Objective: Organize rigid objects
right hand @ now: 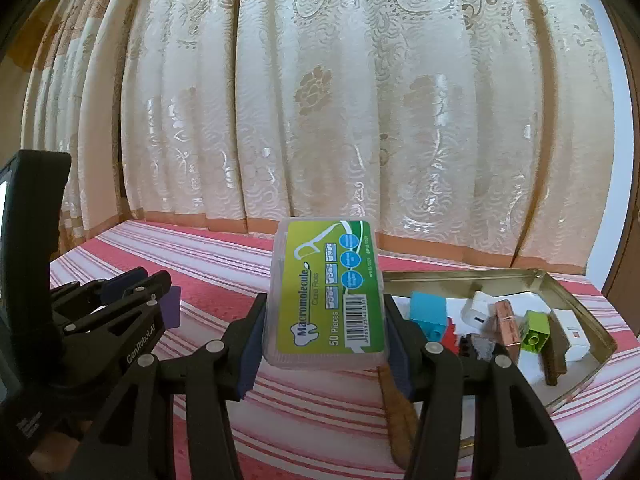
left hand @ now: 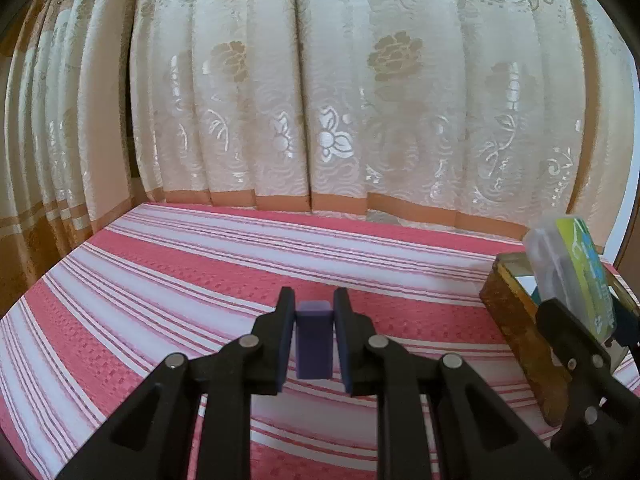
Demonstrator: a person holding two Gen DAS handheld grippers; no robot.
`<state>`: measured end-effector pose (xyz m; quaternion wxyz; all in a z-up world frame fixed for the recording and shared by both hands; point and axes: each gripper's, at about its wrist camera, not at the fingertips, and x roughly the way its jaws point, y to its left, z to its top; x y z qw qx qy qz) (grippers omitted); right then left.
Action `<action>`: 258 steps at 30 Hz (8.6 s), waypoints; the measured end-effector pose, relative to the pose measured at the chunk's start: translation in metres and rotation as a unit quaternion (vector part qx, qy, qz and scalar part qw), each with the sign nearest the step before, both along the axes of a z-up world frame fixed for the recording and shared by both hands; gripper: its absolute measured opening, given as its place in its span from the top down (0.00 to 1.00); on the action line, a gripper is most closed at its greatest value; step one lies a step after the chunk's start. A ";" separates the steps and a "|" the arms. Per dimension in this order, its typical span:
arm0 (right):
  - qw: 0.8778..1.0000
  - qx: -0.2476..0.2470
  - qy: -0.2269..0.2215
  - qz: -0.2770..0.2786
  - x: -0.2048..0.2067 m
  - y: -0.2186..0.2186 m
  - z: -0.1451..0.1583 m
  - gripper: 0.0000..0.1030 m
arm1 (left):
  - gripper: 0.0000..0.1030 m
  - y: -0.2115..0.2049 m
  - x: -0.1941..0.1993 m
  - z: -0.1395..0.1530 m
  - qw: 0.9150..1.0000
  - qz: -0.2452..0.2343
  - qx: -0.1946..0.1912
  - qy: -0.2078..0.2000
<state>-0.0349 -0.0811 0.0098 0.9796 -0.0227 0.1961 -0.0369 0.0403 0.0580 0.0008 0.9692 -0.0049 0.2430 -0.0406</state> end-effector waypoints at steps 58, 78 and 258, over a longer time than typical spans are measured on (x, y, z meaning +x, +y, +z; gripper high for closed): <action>0.994 0.018 -0.038 -0.102 -0.031 -0.152 0.018 0.46 | 0.82 -0.154 -0.036 0.032 0.995 -0.083 0.010 -0.055; 0.987 0.012 -0.033 -0.156 -0.027 -0.218 0.018 0.46 | 0.82 -0.216 -0.031 0.034 0.991 -0.125 0.008 -0.049; 0.981 0.043 -0.042 -0.186 -0.030 -0.242 0.005 0.20 | 0.01 -0.229 -0.035 0.008 0.994 -0.105 0.018 -0.030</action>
